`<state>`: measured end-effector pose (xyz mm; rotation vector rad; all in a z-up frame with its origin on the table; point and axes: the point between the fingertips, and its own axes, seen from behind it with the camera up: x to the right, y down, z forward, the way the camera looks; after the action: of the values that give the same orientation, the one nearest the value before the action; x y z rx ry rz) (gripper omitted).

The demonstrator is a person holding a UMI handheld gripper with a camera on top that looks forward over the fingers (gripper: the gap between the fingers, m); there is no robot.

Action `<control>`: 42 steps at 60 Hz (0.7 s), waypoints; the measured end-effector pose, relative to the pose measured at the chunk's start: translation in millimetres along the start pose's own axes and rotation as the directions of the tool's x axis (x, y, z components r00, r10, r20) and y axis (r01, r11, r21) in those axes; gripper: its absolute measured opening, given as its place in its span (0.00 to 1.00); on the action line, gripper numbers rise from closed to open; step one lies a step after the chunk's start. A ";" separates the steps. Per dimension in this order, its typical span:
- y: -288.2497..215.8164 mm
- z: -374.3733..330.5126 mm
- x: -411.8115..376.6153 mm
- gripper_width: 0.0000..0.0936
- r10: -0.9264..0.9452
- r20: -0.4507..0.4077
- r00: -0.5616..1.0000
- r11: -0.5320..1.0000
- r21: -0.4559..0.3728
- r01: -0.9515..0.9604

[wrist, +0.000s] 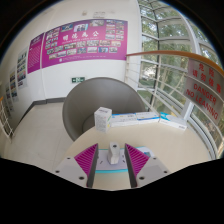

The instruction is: Unplug charger

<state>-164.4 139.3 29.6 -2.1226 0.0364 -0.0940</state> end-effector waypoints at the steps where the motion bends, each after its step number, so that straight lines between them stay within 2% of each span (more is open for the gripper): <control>1: -0.2 2.7 1.0 0.46 -0.001 -0.003 1.000 1.000 0.001 0.001; 5: 0.8 10.7 8.0 0.22 -0.011 -0.030 0.999 1.000 0.008 0.011; 16: 1.8 9.7 2.8 0.08 0.006 -0.007 1.000 1.000 0.009 -0.006; 21: 1.8 9.4 2.6 0.06 0.030 0.002 1.000 1.000 -0.008 -0.030; 23: -18.0 -0.3 2.7 0.06 0.032 0.011 0.999 0.998 0.052 -0.033; 28: -108.5 -40.5 -1.4 0.06 -0.028 0.021 0.999 0.965 0.261 0.021; 32: -171.6 -66.4 1.0 0.06 -0.025 0.054 0.998 0.935 0.354 0.004; 36: -210.9 -80.0 21.8 0.05 -0.002 0.052 0.999 0.913 0.408 -0.020; 42: -217.1 -78.0 75.0 0.06 0.020 0.008 1.000 0.911 0.412 -0.022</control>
<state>-98.5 182.5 259.0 -1.6981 0.0340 -0.0777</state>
